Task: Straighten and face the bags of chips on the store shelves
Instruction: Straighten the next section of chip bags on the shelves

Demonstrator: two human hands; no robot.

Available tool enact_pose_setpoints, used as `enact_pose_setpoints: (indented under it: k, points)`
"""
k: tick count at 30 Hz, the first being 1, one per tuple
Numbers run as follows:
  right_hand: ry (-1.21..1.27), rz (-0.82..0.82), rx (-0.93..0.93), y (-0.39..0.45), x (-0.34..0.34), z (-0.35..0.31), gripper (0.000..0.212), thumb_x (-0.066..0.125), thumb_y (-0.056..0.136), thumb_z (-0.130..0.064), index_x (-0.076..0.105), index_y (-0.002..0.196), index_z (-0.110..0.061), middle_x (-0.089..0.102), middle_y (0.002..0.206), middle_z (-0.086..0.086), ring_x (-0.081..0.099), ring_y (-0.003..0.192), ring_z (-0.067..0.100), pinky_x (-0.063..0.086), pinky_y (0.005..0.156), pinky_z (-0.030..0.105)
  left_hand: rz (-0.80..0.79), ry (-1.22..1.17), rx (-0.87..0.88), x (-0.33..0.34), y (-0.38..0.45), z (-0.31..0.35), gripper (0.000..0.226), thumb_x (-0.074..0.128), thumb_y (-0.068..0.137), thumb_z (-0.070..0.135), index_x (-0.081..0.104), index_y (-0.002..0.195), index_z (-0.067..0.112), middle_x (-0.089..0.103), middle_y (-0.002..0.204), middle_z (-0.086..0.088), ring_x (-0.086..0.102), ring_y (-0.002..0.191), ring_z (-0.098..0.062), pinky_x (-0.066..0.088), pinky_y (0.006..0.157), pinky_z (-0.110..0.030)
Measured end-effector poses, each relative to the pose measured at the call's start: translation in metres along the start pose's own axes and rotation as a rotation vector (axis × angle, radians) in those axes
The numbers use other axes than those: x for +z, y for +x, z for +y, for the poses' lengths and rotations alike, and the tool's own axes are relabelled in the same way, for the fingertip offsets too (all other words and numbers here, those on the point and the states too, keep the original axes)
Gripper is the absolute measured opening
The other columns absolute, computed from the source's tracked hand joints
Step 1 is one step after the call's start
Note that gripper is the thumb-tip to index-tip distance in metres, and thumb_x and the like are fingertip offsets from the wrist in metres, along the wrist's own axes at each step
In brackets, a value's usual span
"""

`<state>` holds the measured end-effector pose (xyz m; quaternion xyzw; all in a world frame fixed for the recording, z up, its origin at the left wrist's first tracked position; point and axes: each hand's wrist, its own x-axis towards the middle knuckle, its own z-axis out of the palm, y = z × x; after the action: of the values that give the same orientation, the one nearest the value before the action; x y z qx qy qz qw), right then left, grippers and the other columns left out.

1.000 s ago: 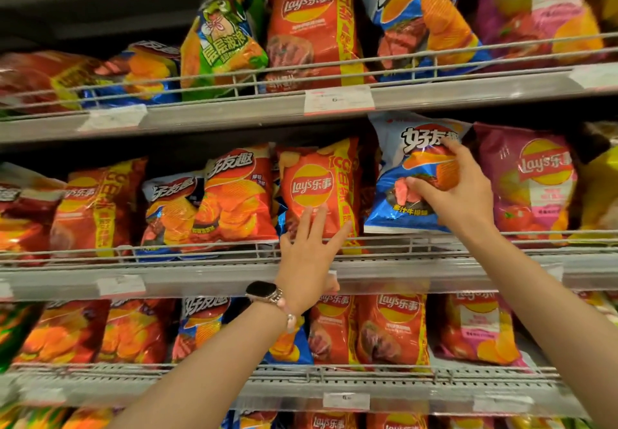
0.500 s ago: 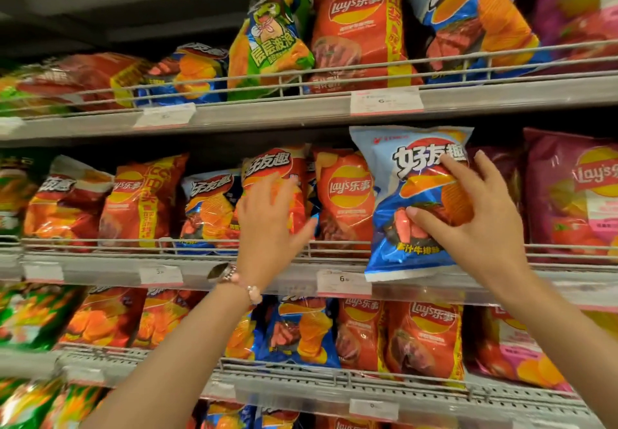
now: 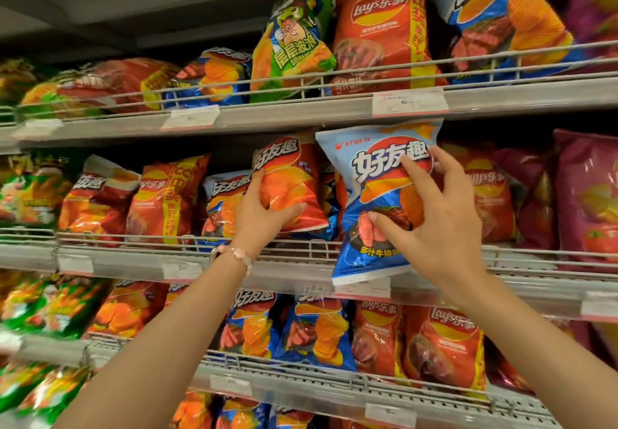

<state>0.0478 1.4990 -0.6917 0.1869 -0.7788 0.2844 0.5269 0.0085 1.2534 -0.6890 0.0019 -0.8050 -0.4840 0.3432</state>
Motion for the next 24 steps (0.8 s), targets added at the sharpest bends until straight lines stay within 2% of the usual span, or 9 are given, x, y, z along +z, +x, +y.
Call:
enact_pose_setpoints:
  k: [3,5,7,12,15,17,24]
  points:
    - [-0.04,0.002,-0.038,0.002,0.006,-0.01,0.078,0.08,0.068,-0.044,0.051,0.134,-0.014,0.037,0.147,0.012,0.034,0.132,0.03,0.052,0.074,0.043,0.004,-0.003,0.041,-0.015,-0.003,0.005,0.102,0.086,0.066,0.034,0.028,0.149,0.027,0.043,0.144,0.0,0.045,0.128,-0.017,0.042,0.102,-0.033]
    - [-0.053,-0.022,-0.057,0.004,0.011,-0.014,0.077,0.079,0.068,-0.044,0.052,0.132,-0.012,0.037,0.147,0.011,0.035,0.132,0.032,0.053,0.072,0.042,0.013,0.028,0.076,-0.028,-0.01,0.011,0.101,0.087,0.066,0.03,0.029,0.149,0.025,0.045,0.134,0.006,0.045,0.118,-0.008,0.039,0.095,-0.023]
    - [-0.064,-0.053,-0.051,0.006,0.015,-0.015,0.077,0.077,0.069,-0.047,0.051,0.133,-0.013,0.035,0.149,0.01,0.033,0.134,0.031,0.053,0.071,0.041,0.035,0.076,0.106,-0.04,-0.014,0.016,0.1,0.086,0.067,0.029,0.029,0.149,0.025,0.043,0.127,0.01,0.042,0.114,-0.003,0.036,0.092,-0.019]
    - [-0.051,-0.097,-0.033,0.008,0.021,-0.017,0.081,0.074,0.072,-0.051,0.045,0.139,-0.017,0.035,0.149,0.006,0.029,0.137,0.025,0.052,0.075,0.039,0.078,0.197,0.107,-0.067,-0.018,0.015,0.102,0.087,0.065,0.03,0.029,0.15,0.025,0.045,0.129,0.005,0.044,0.117,-0.01,0.037,0.094,-0.025]
    - [-0.033,-0.104,-0.052,0.004,0.023,-0.02,0.08,0.075,0.071,-0.051,0.047,0.138,-0.016,0.04,0.145,0.007,0.034,0.134,0.026,0.052,0.075,0.037,0.08,0.217,0.085,-0.073,-0.022,0.0,0.106,0.089,0.061,0.033,0.03,0.149,0.027,0.046,0.139,-0.006,0.048,0.125,-0.024,0.042,0.103,-0.039]
    - [-0.022,-0.109,-0.056,0.0,0.025,-0.023,0.08,0.076,0.07,-0.05,0.048,0.137,-0.015,0.041,0.144,0.008,0.037,0.133,0.027,0.052,0.076,0.038,0.103,0.211,0.094,-0.076,-0.024,-0.009,0.107,0.089,0.06,0.034,0.03,0.15,0.026,0.046,0.14,-0.008,0.048,0.126,-0.025,0.043,0.104,-0.044]
    - [-0.017,-0.077,-0.049,-0.003,0.049,-0.044,0.078,0.078,0.068,-0.049,0.053,0.132,-0.013,0.049,0.138,0.01,0.044,0.128,0.03,0.052,0.08,0.038,0.108,0.204,0.142,-0.095,-0.007,-0.025,0.107,0.089,0.06,0.037,0.029,0.149,0.032,0.045,0.142,-0.004,0.047,0.127,-0.022,0.043,0.104,-0.047]
